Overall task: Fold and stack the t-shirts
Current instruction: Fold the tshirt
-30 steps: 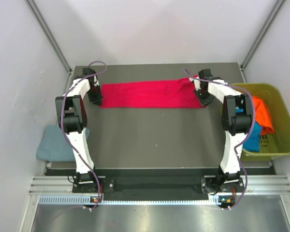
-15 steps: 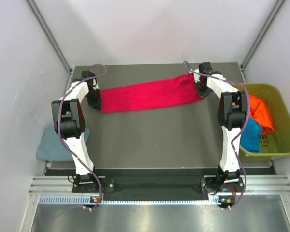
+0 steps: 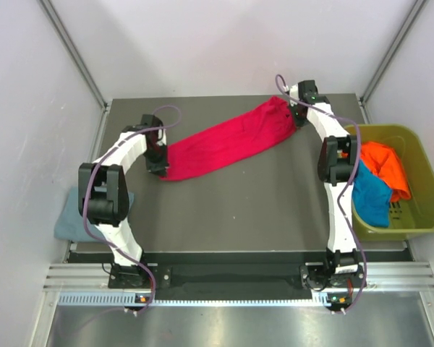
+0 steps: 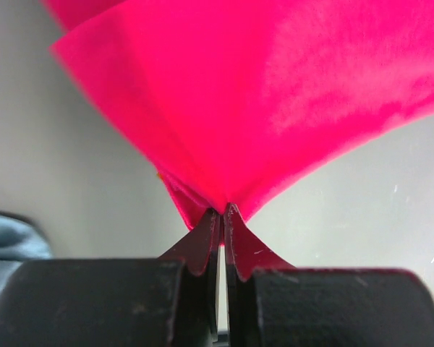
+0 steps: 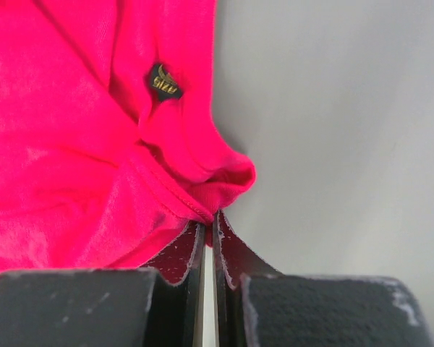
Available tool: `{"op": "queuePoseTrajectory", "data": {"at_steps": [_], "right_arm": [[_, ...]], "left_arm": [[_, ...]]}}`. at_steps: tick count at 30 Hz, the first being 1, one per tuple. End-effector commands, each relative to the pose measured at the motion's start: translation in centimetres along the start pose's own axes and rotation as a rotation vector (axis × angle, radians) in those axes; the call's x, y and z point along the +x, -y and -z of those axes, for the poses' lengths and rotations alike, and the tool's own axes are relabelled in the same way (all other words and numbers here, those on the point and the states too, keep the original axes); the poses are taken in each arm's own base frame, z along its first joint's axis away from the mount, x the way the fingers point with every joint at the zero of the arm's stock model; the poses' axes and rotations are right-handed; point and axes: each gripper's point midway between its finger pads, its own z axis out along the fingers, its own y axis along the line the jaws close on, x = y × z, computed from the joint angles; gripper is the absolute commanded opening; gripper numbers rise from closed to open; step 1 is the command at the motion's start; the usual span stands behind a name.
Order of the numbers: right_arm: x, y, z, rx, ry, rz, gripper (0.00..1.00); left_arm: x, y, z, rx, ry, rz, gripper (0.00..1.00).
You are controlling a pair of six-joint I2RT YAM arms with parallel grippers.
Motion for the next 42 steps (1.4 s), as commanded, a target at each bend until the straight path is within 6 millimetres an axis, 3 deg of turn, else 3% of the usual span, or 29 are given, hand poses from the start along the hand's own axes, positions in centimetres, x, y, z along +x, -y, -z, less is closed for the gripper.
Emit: {"op": "queuePoseTrajectory", "data": {"at_steps": [1, 9, 15, 21, 25, 29, 37, 42], "right_arm": [[-4.0, 1.1, -0.1, 0.006, 0.127, -0.036, 0.0], [-9.0, 1.4, -0.9, 0.045, 0.298, -0.053, 0.0], [-11.0, -0.6, -1.5, 0.036, 0.36, -0.061, 0.0], [-12.7, -2.6, -1.7, -0.011, 0.42, -0.097, 0.0], [-14.4, -4.5, -1.0, -0.054, 0.474, -0.09, 0.0], [-16.3, -5.8, -0.3, -0.068, 0.545, -0.091, 0.0], [-17.5, -6.8, -0.4, -0.09, 0.591, -0.132, 0.0], [-17.7, -6.5, -0.4, -0.074, 0.601, -0.134, 0.0]], "left_arm": [[2.1, 1.4, 1.3, 0.016, -0.021, -0.053, 0.0], [7.5, 5.9, 1.2, 0.072, -0.108, -0.175, 0.0], [12.1, 8.4, 1.3, 0.122, -0.183, -0.246, 0.0], [15.5, 10.7, 1.5, 0.156, -0.221, -0.343, 0.0], [17.4, 13.5, 1.7, 0.199, -0.238, -0.436, 0.0], [18.0, 17.1, 1.7, 0.245, -0.232, -0.53, 0.0], [23.3, 22.9, 2.8, 0.334, -0.266, -0.725, 0.0], [23.9, 24.3, 2.9, 0.344, -0.256, -0.782, 0.0]]}}
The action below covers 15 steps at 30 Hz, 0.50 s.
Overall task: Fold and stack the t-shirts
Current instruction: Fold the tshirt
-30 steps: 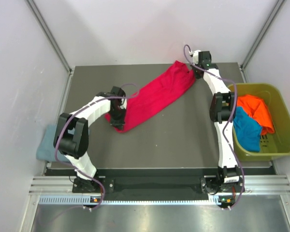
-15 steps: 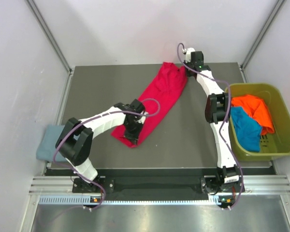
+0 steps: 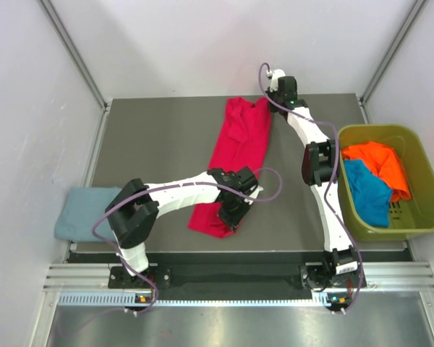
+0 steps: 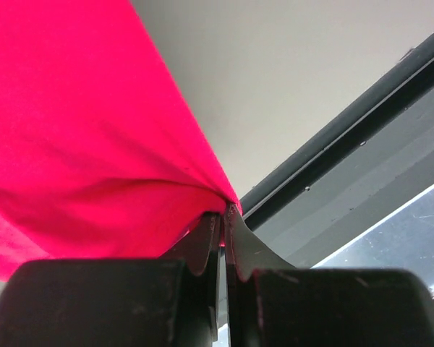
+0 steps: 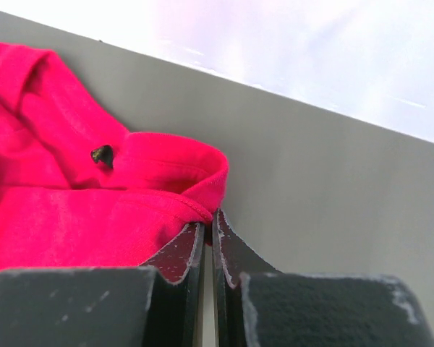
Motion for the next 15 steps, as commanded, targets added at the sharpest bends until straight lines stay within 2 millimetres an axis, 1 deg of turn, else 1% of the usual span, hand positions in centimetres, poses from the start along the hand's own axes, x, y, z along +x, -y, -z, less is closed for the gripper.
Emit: {"op": "queuePoseTrajectory", "data": {"at_steps": [1, 3, 4, 5, 8, 9, 10, 11, 15], "right_arm": [[-4.6, 0.2, 0.6, 0.017, 0.133, -0.007, 0.0], [-4.6, 0.4, 0.5, 0.027, 0.136, -0.008, 0.0], [-4.7, 0.4, 0.5, 0.029, 0.141, -0.009, 0.0], [-4.9, 0.4, 0.5, 0.031, 0.148, -0.007, 0.0], [-5.1, -0.1, 0.3, 0.025, 0.158, 0.007, 0.0], [-5.3, -0.5, 0.3, 0.021, 0.163, 0.011, 0.0], [-5.3, -0.3, 0.3, 0.023, 0.166, 0.012, 0.0], [-5.5, -0.5, 0.2, 0.024, 0.176, 0.015, 0.0], [-6.0, -0.3, 0.1, 0.031, 0.197, 0.013, 0.0]], "left_arm": [[-1.3, 1.5, 0.7, 0.021, 0.037, -0.042, 0.0], [-2.1, 2.1, 0.9, 0.011, 0.064, -0.096, 0.0], [-2.3, 2.4, 0.6, -0.004, 0.068, -0.121, 0.0], [-3.4, 2.9, 0.9, -0.001, 0.096, -0.151, 0.0], [-4.6, 4.1, 0.7, 0.0, 0.118, -0.217, 0.0], [-4.9, 4.4, 0.7, 0.003, 0.121, -0.228, 0.0], [-4.7, 5.0, 0.3, 0.005, 0.112, -0.248, 0.0], [-5.0, 5.4, 0.3, 0.004, 0.121, -0.261, 0.0], [-4.9, 6.9, 0.1, -0.012, 0.132, -0.327, 0.0]]}}
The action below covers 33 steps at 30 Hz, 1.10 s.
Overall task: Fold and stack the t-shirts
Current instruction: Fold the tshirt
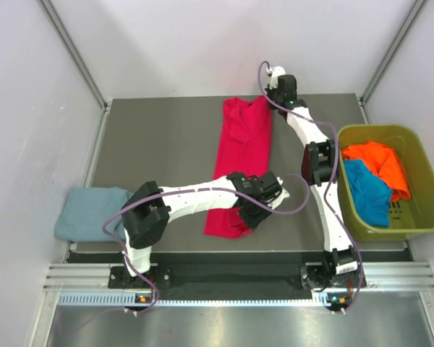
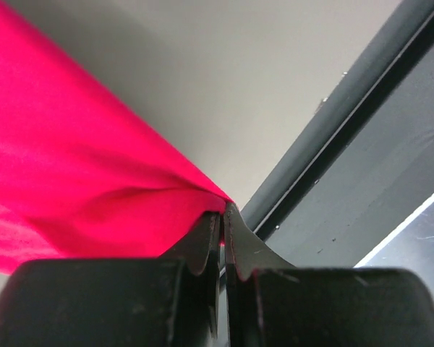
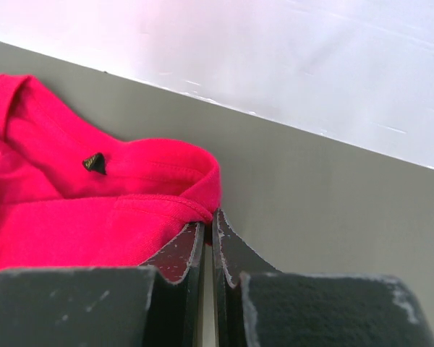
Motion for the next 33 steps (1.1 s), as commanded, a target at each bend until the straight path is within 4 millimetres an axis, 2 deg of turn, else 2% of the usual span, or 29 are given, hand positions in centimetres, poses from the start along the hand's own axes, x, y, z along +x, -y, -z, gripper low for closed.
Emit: {"op": "queuePoseTrajectory", "data": {"at_steps": [1, 4, 7, 9, 10, 11, 12, 13, 14, 15, 16, 17, 19, 20, 21, 22, 23, 24, 25, 26, 27, 28, 29, 30, 31, 32, 33], "right_arm": [[-4.8, -0.4, 0.1, 0.015, 0.148, 0.01, 0.0], [-5.2, -0.7, 0.1, 0.009, 0.162, 0.014, 0.0], [-5.3, -1.1, 0.0, -0.002, 0.168, 0.021, 0.0], [-5.1, -1.0, 0.0, -0.003, 0.164, 0.017, 0.0], [-5.1, -0.9, 0.1, -0.002, 0.16, 0.014, 0.07], [-5.1, -0.9, 0.2, -0.001, 0.159, 0.007, 0.18], [-5.2, -0.5, 0.5, 0.001, 0.156, 0.002, 0.3], [-4.1, -0.5, 0.5, -0.01, 0.126, -0.005, 0.47], [-5.5, -0.2, 1.7, -0.011, 0.143, -0.01, 0.54], [-5.9, 0.8, 2.3, -0.001, 0.145, -0.022, 0.6], [-5.7, 1.3, 2.7, -0.002, 0.129, -0.032, 0.72], [-7.5, 2.1, 4.2, 0.007, 0.152, -0.051, 0.75], [-8.4, 4.0, 5.8, 0.026, 0.154, -0.066, 0.8], [-11.0, 4.8, 8.0, 0.041, 0.193, -0.066, 0.8], [-11.8, 5.4, 9.2, 0.053, 0.199, -0.072, 0.81], [-11.3, 5.6, 10.0, 0.057, 0.173, -0.078, 0.82], [-14.1, 5.9, 12.9, 0.064, 0.216, -0.073, 0.82], [-14.5, 6.1, 14.2, 0.071, 0.215, -0.071, 0.84], [-13.2, 6.1, 14.8, 0.078, 0.172, -0.072, 0.85], [-15.4, 6.1, 18.0, 0.084, 0.21, -0.063, 0.85], [-15.4, 5.8, 19.2, 0.08, 0.2, -0.068, 0.85], [-12.5, 5.1, 19.7, 0.061, 0.113, -0.09, 0.85], [-13.7, 3.9, 22.7, 0.01, 0.13, -0.12, 0.84], [-12.5, 2.8, 23.8, -0.03, 0.093, -0.173, 0.83], [-8.0, 0.3, 24.3, -0.129, -0.033, -0.231, 0.83], [-7.9, -1.4, 26.9, -0.192, -0.044, -0.313, 0.82], [-6.0, -3.0, 27.9, -0.261, -0.102, -0.374, 0.81]], "left_arm": [[-1.6, 1.7, 0.4, 0.002, 0.045, -0.085, 0.0], [-2.0, 2.4, -0.3, -0.006, 0.043, -0.12, 0.0], [-3.6, 2.9, -0.8, -0.006, 0.069, -0.15, 0.0], [-4.0, 3.0, -1.2, -0.017, 0.07, -0.164, 0.01], [-4.4, 3.0, -1.1, -0.03, 0.082, -0.172, 0.07], [-4.7, 2.8, -1.0, -0.049, 0.09, -0.173, 0.31], [-4.9, 2.5, -0.8, -0.07, 0.097, -0.174, 0.38], [-5.3, 2.0, -0.1, -0.099, 0.119, -0.18, 0.43], [-5.5, 1.9, 0.4, -0.102, 0.127, -0.202, 0.5], [-5.8, 1.2, 1.0, -0.144, 0.144, -0.205, 0.53], [-6.2, 1.0, 2.0, -0.171, 0.174, -0.209, 0.56], [-6.5, 0.7, 2.5, -0.19, 0.189, -0.228, 0.57], [-7.9, 0.3, 4.5, -0.221, 0.251, -0.246, 0.61], [-8.6, -0.4, 5.3, -0.263, 0.273, -0.27, 0.62], [-9.4, -0.8, 6.2, -0.282, 0.306, -0.272, 0.64], [-10.4, -1.1, 7.8, -0.304, 0.351, -0.279, 0.66], [-11.0, -1.8, 8.8, -0.347, 0.375, -0.292, 0.67], [-11.6, -2.6, 9.9, -0.37, 0.399, -0.283, 0.68], [-12.1, -2.9, 11.4, -0.382, 0.435, -0.277, 0.68], [-12.2, -3.3, 12.1, -0.396, 0.448, -0.284, 0.69], [-12.3, -4.5, 13.2, -0.433, 0.465, -0.256, 0.69], [-12.1, -5.1, 14.6, -0.44, 0.487, -0.237, 0.69], [-11.8, -5.7, 15.3, -0.443, 0.497, -0.199, 0.7], [-11.4, -7.5, 16.2, -0.447, 0.502, -0.145, 0.7], [-10.3, -8.4, 17.0, -0.435, 0.507, -0.103, 0.7], [-9.4, -9.4, 17.2, -0.418, 0.496, -0.023, 0.69], [-8.4, -12.3, 18.5, -0.433, 0.51, 0.089, 0.69]]}}
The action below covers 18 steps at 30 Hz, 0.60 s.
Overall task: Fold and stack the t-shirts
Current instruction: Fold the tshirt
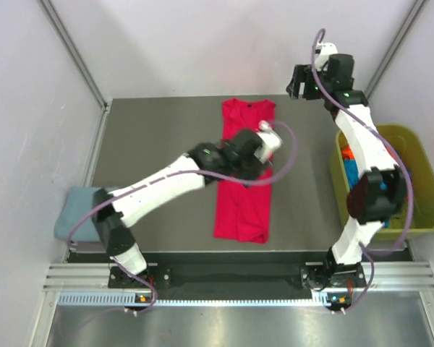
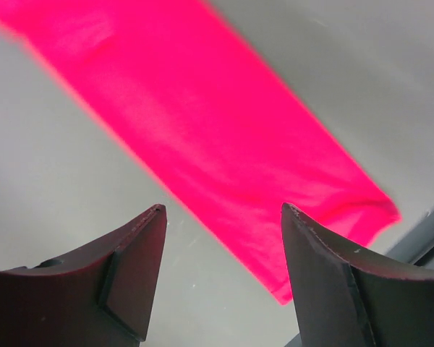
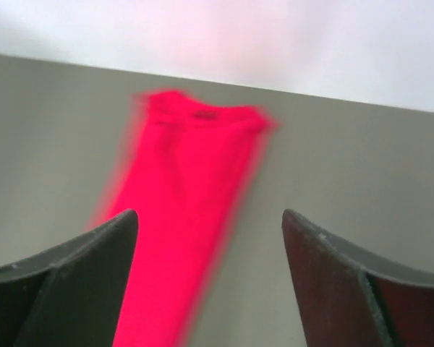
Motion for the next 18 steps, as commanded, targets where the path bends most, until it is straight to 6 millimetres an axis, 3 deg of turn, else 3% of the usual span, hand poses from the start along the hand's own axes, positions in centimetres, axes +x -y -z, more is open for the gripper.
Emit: {"op": "queuePoseTrajectory", "data": {"at_steps": [1, 2, 3, 4, 6, 7, 9, 10, 12, 18], "right_arm": [[9.8, -7.9, 6.3, -0.311, -0.308, -0.355, 0.79], [12.1, -9.1, 7.5, -0.36, -0.368, -0.438, 0.79], [14.3, -10.1, 8.7, -0.398, -0.421, -0.518, 0.77], [19.6, -11.3, 10.4, -0.427, -0.544, -0.622, 0.77], [22.0, -13.3, 13.4, -0.459, -0.596, -0.633, 0.77], [24.7, -13.8, 15.5, -0.462, -0.648, -0.645, 0.76], [27.0, -14.5, 17.4, -0.48, -0.708, -0.678, 0.75], [29.0, -14.6, 18.8, -0.473, -0.747, -0.699, 0.75], [31.9, -14.6, 20.2, -0.449, -0.811, -0.731, 0.73], [35.6, -14.9, 21.7, -0.401, -0.893, -0.83, 0.67]], "left_arm": [[2.8, -5.8, 2.1, -0.043, -0.029, 0.298, 0.69], [4.0, -6.7, 2.1, -0.037, -0.058, 0.37, 0.68], [5.4, -9.1, 2.1, -0.052, -0.078, 0.478, 0.66], [7.4, -8.1, 1.7, 0.029, -0.133, 0.555, 0.65], [9.5, -8.9, 1.4, 0.063, -0.17, 0.74, 0.63], [11.5, -8.1, 1.3, 0.081, -0.221, 0.818, 0.63], [13.0, -7.6, 1.4, 0.128, -0.251, 0.903, 0.61], [14.9, -6.6, 1.0, 0.142, -0.304, 0.947, 0.6], [16.8, -5.3, 0.7, 0.197, -0.349, 1.01, 0.59], [20.5, -1.9, 0.1, 0.315, -0.473, 1.182, 0.57]]}}
